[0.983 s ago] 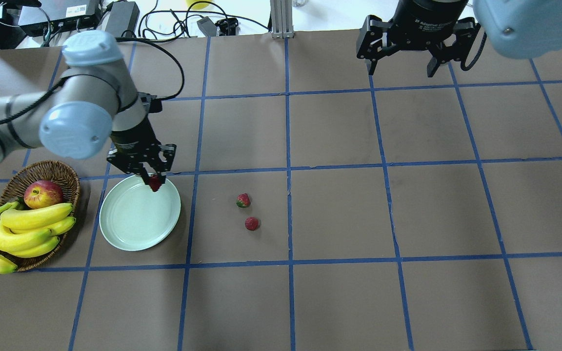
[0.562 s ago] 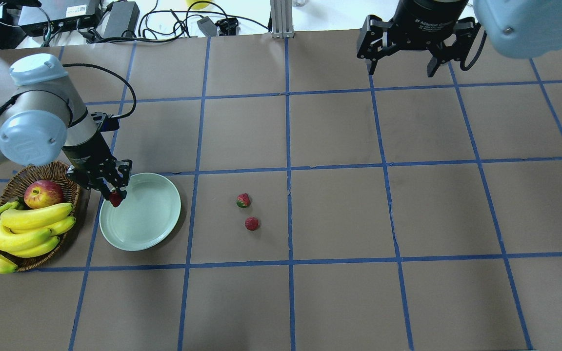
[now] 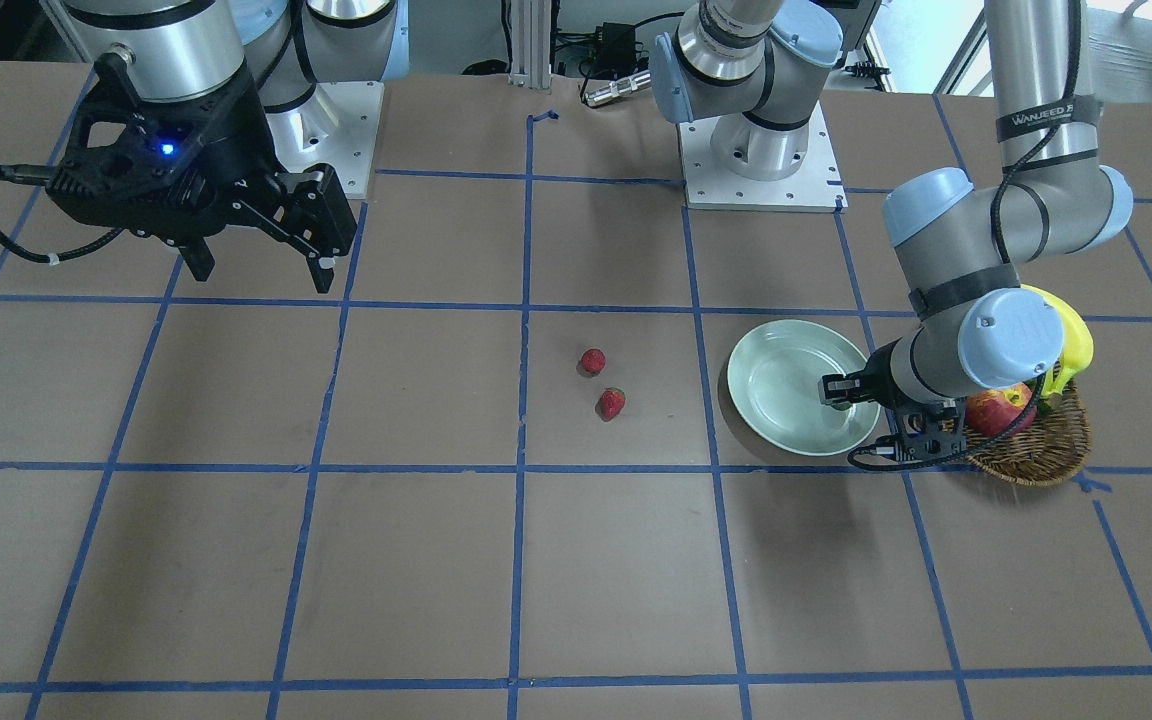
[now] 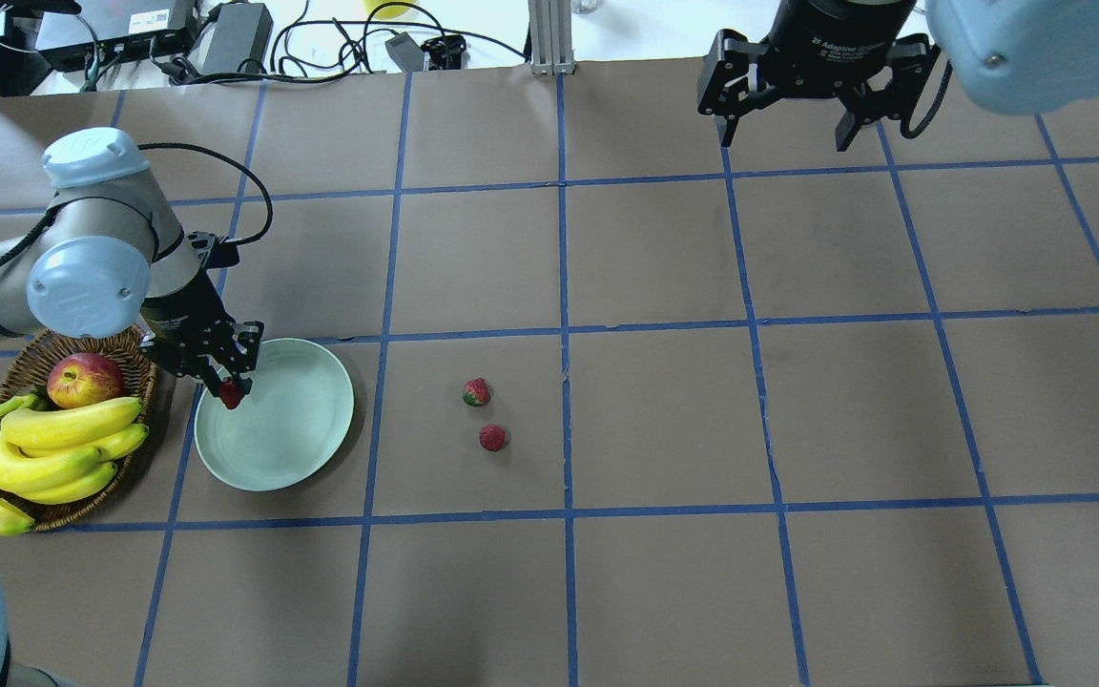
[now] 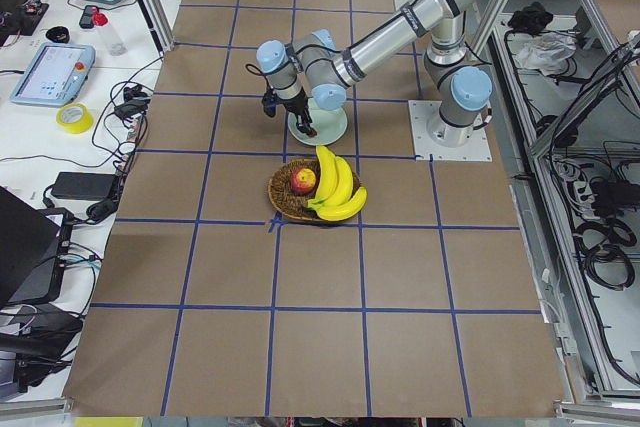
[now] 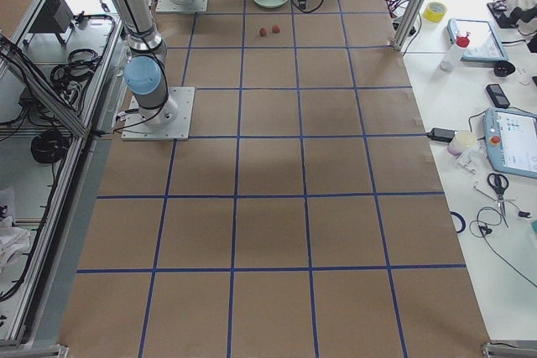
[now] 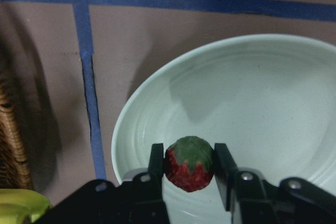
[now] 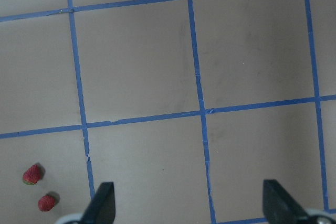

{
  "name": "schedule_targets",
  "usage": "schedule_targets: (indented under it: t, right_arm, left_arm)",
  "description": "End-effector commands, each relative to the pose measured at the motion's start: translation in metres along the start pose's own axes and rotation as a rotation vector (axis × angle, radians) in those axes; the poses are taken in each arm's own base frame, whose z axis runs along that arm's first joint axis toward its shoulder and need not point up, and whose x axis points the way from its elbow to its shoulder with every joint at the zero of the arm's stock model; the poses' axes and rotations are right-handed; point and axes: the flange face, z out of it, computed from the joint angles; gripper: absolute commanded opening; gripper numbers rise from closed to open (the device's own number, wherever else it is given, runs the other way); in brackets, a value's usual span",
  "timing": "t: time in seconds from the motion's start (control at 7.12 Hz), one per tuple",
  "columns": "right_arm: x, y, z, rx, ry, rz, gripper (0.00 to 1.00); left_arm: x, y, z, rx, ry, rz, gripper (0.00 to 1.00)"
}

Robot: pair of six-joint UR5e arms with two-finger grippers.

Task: Collect all strawberries into plate
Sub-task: 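Lift the strawberry over the plate and open the left gripper, then move the left gripper to the next strawberry and grasp it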

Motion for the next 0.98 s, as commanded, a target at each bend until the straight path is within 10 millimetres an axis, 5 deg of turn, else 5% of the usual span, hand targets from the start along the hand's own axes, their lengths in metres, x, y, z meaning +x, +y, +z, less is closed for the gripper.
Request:
schedule_targets:
  t: [0.0, 0.28, 0.84]
  right_arm:
    - [0.0, 0.0, 0.0, 0.002, 0.0, 0.0, 1.0]
    - [0.0, 0.0, 0.0, 0.0, 0.001, 0.0, 1.0]
    - [0.0, 0.0, 0.0, 0.001, 0.003, 0.0, 1.0]
  left_arm:
    - [-0.001, 0.001, -0.019, 0.048, -0.006, 0.002, 1.0]
    - [0.028, -0.004, -0.051, 0.121, 0.01, 0.033, 1.0]
    - [0.135, 0.019, -0.058, 0.138, 0.088, -0.071, 1.0]
